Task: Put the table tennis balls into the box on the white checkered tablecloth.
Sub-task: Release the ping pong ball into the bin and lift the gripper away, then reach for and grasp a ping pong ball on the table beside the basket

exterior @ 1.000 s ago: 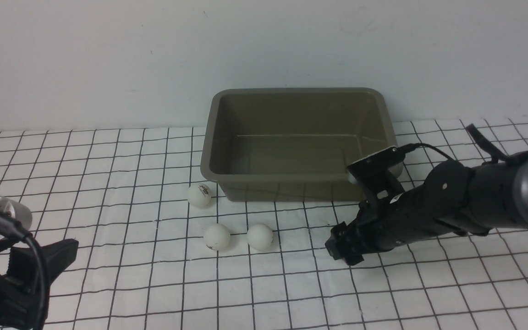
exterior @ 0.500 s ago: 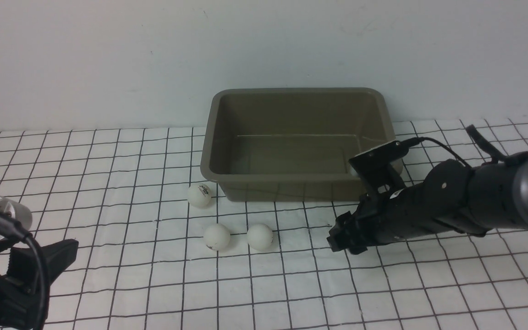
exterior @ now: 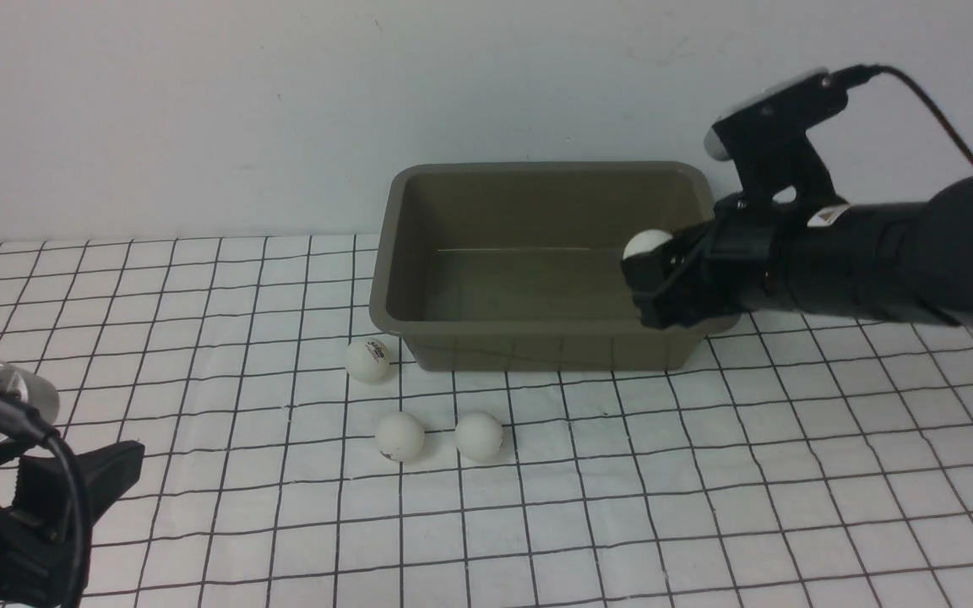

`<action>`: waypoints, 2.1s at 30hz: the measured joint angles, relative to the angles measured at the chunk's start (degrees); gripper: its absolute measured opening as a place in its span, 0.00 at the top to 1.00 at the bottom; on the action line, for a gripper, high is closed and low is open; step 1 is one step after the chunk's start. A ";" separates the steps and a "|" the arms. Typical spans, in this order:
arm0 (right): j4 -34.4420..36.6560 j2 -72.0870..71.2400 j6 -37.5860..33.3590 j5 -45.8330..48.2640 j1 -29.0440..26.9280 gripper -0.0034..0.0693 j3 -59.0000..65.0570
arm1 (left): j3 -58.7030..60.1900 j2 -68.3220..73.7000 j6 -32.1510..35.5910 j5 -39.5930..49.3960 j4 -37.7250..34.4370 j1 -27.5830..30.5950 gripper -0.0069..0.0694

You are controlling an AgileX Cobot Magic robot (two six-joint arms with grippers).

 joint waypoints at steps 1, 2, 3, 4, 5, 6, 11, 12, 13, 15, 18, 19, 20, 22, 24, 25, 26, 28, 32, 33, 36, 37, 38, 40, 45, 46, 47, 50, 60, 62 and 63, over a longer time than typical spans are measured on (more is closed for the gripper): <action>0.10 0.93 0.00 0.01 -0.47 0.47 -0.81 | 0.00 0.00 0.00 0.00 0.00 0.00 0.28; 0.19 2.71 0.00 0.06 -1.58 0.47 -2.92 | 0.00 0.00 0.00 0.05 0.00 0.00 0.28; 0.24 3.04 0.00 0.16 -1.74 0.47 -2.92 | 0.00 0.00 0.00 0.05 0.00 0.00 0.28; 0.35 5.60 0.00 0.48 -2.64 0.47 -5.36 | 0.00 0.00 0.00 0.05 0.00 0.00 0.28; 0.35 8.35 0.00 1.17 -3.55 0.47 -8.06 | 0.00 0.00 0.00 0.05 0.00 0.00 0.28; 0.35 8.35 0.00 1.32 -3.68 0.47 -8.47 | 0.00 0.00 0.00 0.05 0.00 0.00 0.28; 0.24 18.25 -1.35 8.49 -4.98 0.47 -18.64 | 0.00 0.00 0.00 0.05 0.00 0.00 0.28; 0.17 19.56 -1.56 9.61 -4.98 0.47 -19.86 | 0.00 0.00 0.00 0.05 0.00 0.00 0.28; 0.17 20.86 -1.65 10.79 -4.98 0.47 -20.93 | 0.00 0.00 0.00 0.05 -0.05 0.00 0.28; 0.13 22.30 -1.78 12.09 -4.98 0.46 -21.82 | 0.00 0.00 0.00 0.05 -0.05 0.00 0.28; -0.07 22.54 -1.91 12.48 -4.98 0.38 -22.05 | 0.00 0.00 0.00 0.16 -0.05 0.00 0.28; -0.36 22.43 -2.23 12.48 -4.98 0.34 -22.23 | 0.00 0.00 0.00 0.15 -0.05 0.00 0.28; -0.79 22.17 -2.41 12.59 -4.98 0.31 -22.49 | 0.00 0.00 0.00 0.15 -0.05 0.00 0.28; -1.64 21.00 -2.72 12.83 -5.02 0.28 -22.83 | 0.00 0.00 0.00 0.15 -0.05 0.00 0.28; -2.25 18.06 -2.87 12.94 -5.02 0.27 -23.35 | 0.00 0.00 0.00 0.15 -0.05 0.00 0.28; -2.47 16.21 -2.87 12.94 -5.04 0.27 -23.48 | 0.00 0.00 0.00 0.17 -0.05 0.00 0.28; -3.00 14.18 -2.92 13.02 -5.08 0.27 -23.68 | 0.00 0.00 0.00 0.17 -0.20 0.00 0.28; -3.88 10.11 -2.92 13.23 -5.15 0.27 -23.75 | 0.00 0.00 0.00 0.43 -0.63 0.00 0.28; -6.97 0.42 -2.62 16.14 -5.15 0.27 -23.86 | 0.00 0.44 3.15 3.31 -2.92 0.00 0.28; -7.29 -1.32 -2.38 17.15 -5.15 0.27 -23.86 | 0.00 0.63 5.55 3.95 -3.99 0.00 0.28; -8.05 -8.45 -0.94 24.02 -5.15 0.27 -23.86 | -0.15 0.78 10.78 4.53 -8.14 0.00 0.28; -8.22 -10.68 0.24 27.47 -5.15 0.27 -23.86 | -0.60 1.05 12.65 4.68 -10.24 0.00 0.28; -8.27 -11.78 1.25 29.52 -5.15 0.27 -23.86 | -1.05 1.37 13.61 4.80 -11.85 0.00 0.28; -8.33 -13.78 3.05 34.66 -5.15 0.27 -23.92 | -2.63 2.81 14.93 5.78 -15.45 0.00 0.28; -8.73 -16.49 5.82 46.07 -5.15 0.27 -23.92 | -6.64 9.49 16.51 11.40 -19.75 0.00 0.28; -8.73 -16.63 5.88 47.50 -5.15 0.27 -23.92 | -7.28 11.08 17.18 12.17 -19.76 0.00 0.28; -8.85 -16.76 5.96 48.97 -5.15 0.27 -23.92 | -8.01 13.41 18.71 12.45 -19.70 0.00 0.28; -8.84 -16.94 6.81 51.88 -5.15 0.27 -23.92 | -9.18 18.52 22.10 12.09 -19.64 0.00 0.28; -8.19 -17.05 8.65 54.41 -5.15 0.27 -23.92 | -12.15 35.56 22.42 -5.14 -24.31 0.00 0.28; -8.19 -17.05 8.65 54.45 -5.15 0.27 -23.92 | -13.81 40.18 25.28 -6.02 -27.35 0.00 0.28; -8.19 -17.05 8.65 54.50 -5.15 0.27 -23.92 | -14.97 42.33 27.49 -6.02 -28.57 0.00 0.28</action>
